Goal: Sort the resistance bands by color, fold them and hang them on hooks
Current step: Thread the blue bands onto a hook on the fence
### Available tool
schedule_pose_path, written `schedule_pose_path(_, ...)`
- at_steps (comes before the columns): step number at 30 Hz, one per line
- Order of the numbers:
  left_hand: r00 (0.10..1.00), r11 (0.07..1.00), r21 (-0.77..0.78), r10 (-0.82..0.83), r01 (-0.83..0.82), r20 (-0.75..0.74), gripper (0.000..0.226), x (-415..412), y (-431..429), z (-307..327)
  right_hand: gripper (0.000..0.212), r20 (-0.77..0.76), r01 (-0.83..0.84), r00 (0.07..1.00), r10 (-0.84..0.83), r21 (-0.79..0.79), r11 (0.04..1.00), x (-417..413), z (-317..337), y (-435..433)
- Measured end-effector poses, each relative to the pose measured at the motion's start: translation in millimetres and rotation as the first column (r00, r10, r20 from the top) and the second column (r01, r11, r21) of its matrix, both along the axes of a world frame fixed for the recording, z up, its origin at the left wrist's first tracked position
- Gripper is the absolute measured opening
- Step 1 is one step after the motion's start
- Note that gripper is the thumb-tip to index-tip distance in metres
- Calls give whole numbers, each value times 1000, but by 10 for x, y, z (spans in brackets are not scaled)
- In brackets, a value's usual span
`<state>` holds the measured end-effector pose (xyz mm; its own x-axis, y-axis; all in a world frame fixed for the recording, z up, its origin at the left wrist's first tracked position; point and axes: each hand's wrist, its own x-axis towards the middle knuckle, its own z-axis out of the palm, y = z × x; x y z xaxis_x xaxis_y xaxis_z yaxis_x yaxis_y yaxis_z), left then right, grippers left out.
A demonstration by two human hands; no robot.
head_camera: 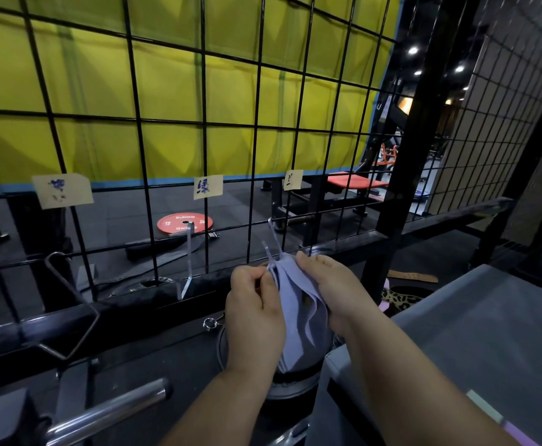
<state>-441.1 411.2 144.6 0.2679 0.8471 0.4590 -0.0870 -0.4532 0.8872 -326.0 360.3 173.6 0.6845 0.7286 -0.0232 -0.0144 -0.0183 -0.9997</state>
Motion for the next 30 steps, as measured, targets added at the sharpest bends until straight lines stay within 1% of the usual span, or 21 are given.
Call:
schedule_pose_path(3,1000,1000,-14,20,-21,-19,9,17,-33,4,30,-2,0,1000,0,-1,1000,0,-24,-17)
schedule_pose_path(8,998,999,45,21,-19,-54,8,38,-29,-9,22,-42,-11,999,11,4,1000,20,-39,-84)
schedule_pose_path(10,998,998,66,24,-20,-65,7,47,-20,-22,22,-42,-6,999,5,-12,1000,31,-70,-115)
schedule_pose_path(11,997,997,75,27,-22,-67,7,51,-14,-30,24,-38,-4,999,3,-23,1000,26,-83,-130)
schedule_pose_path(13,997,995,94,37,-30,-66,7,59,-3,-39,35,-40,5,999,-7,-42,999,23,-100,-149)
schedule_pose_path(15,997,993,115,48,-40,-68,8,65,9,-42,42,-43,16,999,-18,-36,999,26,-82,-164)
schedule_pose_path(20,996,986,167,28,-13,-85,11,49,25,-46,30,27,0,1000,2,-53,999,121,-2,-144)
schedule_pose_path(23,995,987,160,-19,34,-95,6,36,35,-39,31,-22,-57,998,56,-68,996,150,51,-129)
schedule_pose_path(25,995,987,142,-58,70,-86,9,30,30,-22,32,-33,-103,994,102,-54,993,150,77,-118)
schedule_pose_path(28,994,987,130,-82,90,-67,18,30,13,-6,32,-69,-92,993,92,-2,996,142,96,-92)
schedule_pose_path(30,995,989,128,-69,78,-70,18,35,25,-13,31,-66,-67,996,67,3,998,121,104,-50)
